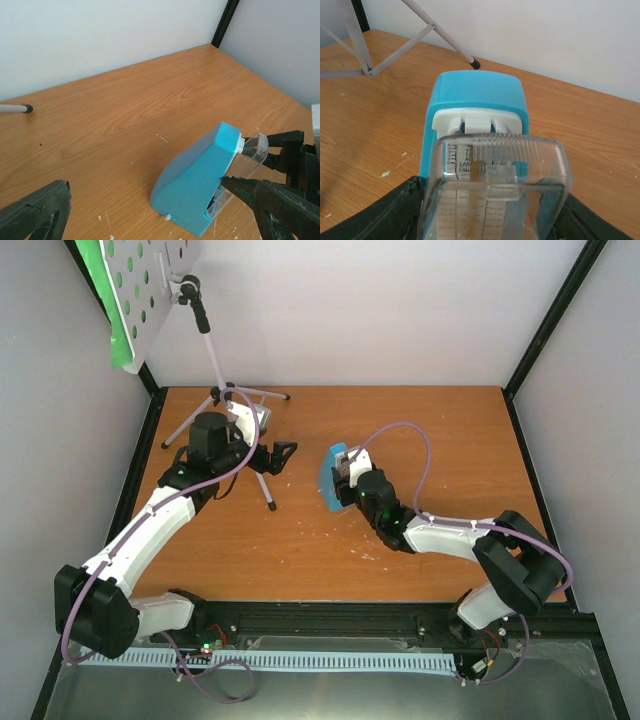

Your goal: Pack up the instrument practice props

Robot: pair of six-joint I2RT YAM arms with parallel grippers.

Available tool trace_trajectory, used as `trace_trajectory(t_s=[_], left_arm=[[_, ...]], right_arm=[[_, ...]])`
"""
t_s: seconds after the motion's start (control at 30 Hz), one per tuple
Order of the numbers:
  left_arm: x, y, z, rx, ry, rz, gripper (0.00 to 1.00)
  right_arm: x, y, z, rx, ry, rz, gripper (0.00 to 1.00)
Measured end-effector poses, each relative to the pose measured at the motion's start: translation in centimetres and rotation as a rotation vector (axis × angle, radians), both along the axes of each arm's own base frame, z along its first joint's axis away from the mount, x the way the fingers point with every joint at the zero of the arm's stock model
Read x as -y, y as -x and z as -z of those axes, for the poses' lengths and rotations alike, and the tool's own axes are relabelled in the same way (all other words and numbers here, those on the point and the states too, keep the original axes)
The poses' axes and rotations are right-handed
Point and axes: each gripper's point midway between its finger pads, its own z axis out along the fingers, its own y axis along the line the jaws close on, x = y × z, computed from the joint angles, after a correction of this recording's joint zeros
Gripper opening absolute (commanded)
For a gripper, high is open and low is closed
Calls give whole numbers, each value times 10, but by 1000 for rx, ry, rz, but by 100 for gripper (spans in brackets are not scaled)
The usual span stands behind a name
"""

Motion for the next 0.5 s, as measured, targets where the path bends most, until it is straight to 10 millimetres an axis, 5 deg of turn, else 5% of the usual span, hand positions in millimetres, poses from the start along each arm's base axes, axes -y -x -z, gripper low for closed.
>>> trace_trajectory(t_s=[0.5], left_arm=[[1,2,-2,4,5,9,99]], right_arm=[[-4,-11,4,-78,-4,-71,65]])
